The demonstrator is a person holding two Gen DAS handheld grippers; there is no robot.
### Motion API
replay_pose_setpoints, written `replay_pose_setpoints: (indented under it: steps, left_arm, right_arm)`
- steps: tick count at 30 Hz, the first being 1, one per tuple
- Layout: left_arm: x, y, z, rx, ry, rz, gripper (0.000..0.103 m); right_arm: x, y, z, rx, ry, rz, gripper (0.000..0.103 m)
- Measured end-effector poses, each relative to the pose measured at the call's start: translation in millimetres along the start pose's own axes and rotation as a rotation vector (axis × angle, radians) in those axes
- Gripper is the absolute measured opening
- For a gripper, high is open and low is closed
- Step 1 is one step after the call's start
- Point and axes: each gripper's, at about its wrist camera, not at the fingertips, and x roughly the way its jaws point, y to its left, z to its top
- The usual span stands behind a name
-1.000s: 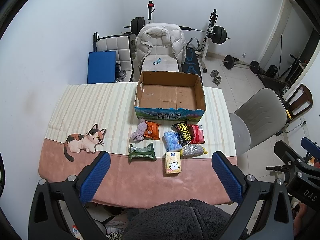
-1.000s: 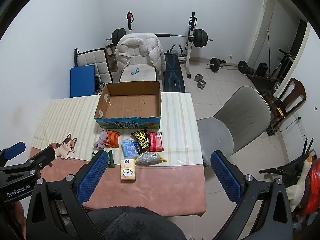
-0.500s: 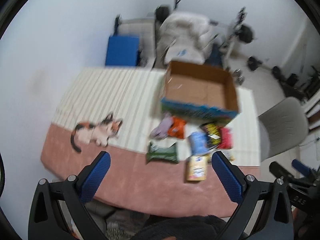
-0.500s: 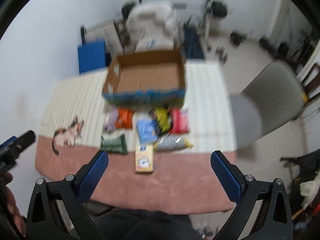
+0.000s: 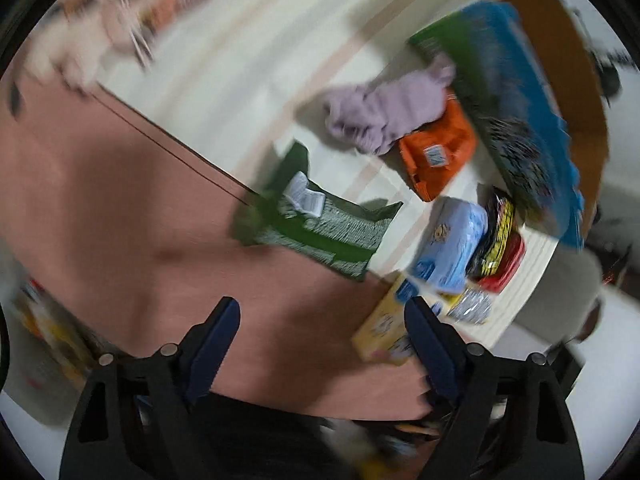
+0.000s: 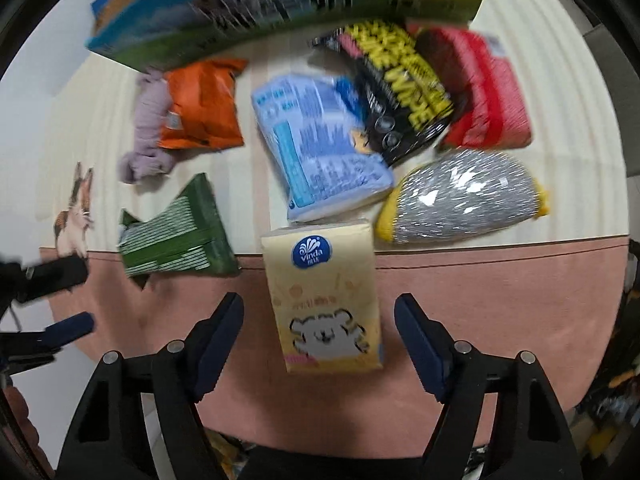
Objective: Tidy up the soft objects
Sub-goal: 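Grasp the Vinda tissue pack with the right tool while the left tool grasps the green bag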
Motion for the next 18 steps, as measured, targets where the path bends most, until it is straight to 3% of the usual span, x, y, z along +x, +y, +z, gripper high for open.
replay_pose_setpoints:
  steps: [3, 6, 10, 13, 17, 18]
  left_arm:
    - [33.6, 2.4, 17.4, -0.120, 0.082, -0.053, 0.083]
    - [57.4, 6.1, 31.6, -0.220, 0.107, -0.071, 0.083]
    - [73.0, -0.4, 38.3, -0.185, 0.094, -0.025, 0.068]
    - [65.4, -28.7, 29.9, 0.053, 0.040, 0.121, 0.062]
    - [66.0, -82.1, 1.4, 0.522, -0.069, 0.442, 0.061]
    - [70.1, -88.8, -3.0, 0.576, -0.067, 0.474, 0.063]
  right_arm:
    - [15.9, 0.8, 3.0, 0.017, 0.003, -0.006, 0.079]
    - [24.3, 4.2, 1.6, 0.023, 0.007, -0.021, 0.078]
    - [37.3, 0.6, -0.1, 0.042, 0.037, -0.024, 0.067]
    - [39.7, -1.7, -5.0, 0.024, 0.061, -0.032, 0.066]
    - [39.8, -4.7, -16.1, -0.039, 0.121, -0.080, 0.066]
    - [41.1, -3.6, -19.6, -0.057, 0.135, -0.090, 0.066]
